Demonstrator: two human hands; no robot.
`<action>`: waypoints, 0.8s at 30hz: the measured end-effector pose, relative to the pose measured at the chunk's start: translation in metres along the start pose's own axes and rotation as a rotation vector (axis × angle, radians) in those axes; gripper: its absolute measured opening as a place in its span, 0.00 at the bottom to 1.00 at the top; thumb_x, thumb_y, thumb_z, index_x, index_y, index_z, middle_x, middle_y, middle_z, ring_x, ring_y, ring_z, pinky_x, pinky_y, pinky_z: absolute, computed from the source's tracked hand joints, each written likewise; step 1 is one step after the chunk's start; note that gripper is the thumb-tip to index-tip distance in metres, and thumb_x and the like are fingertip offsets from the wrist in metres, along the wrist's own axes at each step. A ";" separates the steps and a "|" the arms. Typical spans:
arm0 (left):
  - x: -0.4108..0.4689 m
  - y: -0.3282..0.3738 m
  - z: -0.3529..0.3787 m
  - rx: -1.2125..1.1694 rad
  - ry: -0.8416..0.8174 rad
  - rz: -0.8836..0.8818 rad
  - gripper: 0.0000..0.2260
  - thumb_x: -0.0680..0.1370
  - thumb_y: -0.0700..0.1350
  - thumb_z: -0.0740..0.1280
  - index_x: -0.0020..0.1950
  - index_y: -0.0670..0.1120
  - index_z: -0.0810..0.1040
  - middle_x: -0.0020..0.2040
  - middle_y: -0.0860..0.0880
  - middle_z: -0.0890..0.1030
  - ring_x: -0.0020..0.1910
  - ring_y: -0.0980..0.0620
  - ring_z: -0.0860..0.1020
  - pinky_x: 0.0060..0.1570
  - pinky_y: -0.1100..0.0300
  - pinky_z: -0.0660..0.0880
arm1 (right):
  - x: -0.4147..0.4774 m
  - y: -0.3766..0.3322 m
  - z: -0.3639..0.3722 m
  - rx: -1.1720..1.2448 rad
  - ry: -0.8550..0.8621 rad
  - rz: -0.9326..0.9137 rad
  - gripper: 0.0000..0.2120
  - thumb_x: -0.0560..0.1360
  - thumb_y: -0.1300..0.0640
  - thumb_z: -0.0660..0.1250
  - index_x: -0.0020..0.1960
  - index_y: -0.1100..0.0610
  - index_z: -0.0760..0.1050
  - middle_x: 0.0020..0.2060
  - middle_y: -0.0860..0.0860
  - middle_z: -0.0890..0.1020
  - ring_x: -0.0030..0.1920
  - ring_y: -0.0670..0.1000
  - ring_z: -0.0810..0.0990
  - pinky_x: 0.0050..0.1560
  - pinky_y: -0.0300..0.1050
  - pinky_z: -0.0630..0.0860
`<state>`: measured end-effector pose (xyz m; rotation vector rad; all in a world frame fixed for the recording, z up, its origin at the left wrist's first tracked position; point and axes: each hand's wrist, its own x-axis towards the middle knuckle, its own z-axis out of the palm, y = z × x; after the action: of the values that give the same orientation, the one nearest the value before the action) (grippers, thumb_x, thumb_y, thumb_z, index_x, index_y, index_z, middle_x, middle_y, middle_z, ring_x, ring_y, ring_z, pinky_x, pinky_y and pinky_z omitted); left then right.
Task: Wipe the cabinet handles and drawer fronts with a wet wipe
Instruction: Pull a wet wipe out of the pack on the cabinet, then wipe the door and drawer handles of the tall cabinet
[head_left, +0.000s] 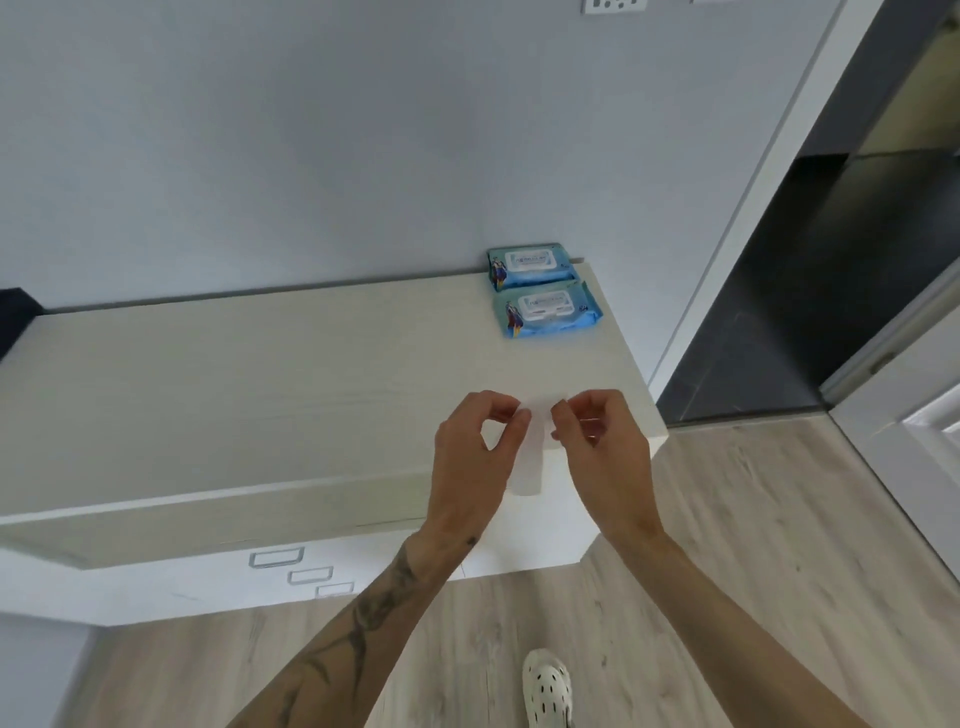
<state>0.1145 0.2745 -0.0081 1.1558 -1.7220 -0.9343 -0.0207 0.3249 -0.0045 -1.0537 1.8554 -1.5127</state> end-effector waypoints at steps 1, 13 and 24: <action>-0.012 -0.005 -0.001 0.006 0.001 0.004 0.12 0.83 0.43 0.73 0.48 0.61 0.78 0.47 0.61 0.83 0.52 0.63 0.80 0.53 0.77 0.68 | -0.015 0.004 0.003 0.077 -0.021 0.053 0.07 0.83 0.46 0.66 0.53 0.49 0.76 0.44 0.39 0.85 0.47 0.40 0.85 0.49 0.34 0.83; -0.043 -0.157 0.010 0.533 0.034 0.319 0.09 0.82 0.41 0.72 0.62 0.46 0.83 0.60 0.51 0.81 0.60 0.51 0.79 0.65 0.53 0.72 | -0.045 0.139 0.028 0.080 0.026 0.058 0.07 0.82 0.57 0.72 0.52 0.45 0.81 0.47 0.37 0.86 0.45 0.41 0.85 0.43 0.27 0.77; 0.007 -0.282 0.019 0.887 0.496 0.755 0.16 0.88 0.47 0.63 0.74 0.43 0.78 0.72 0.42 0.78 0.74 0.40 0.74 0.76 0.39 0.64 | -0.023 0.241 0.063 0.192 0.115 -0.310 0.13 0.81 0.63 0.71 0.53 0.44 0.75 0.48 0.42 0.83 0.47 0.48 0.84 0.47 0.36 0.81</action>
<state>0.1856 0.1861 -0.2675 0.9695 -1.9232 0.5945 -0.0167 0.3264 -0.2543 -1.2249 1.6338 -1.9237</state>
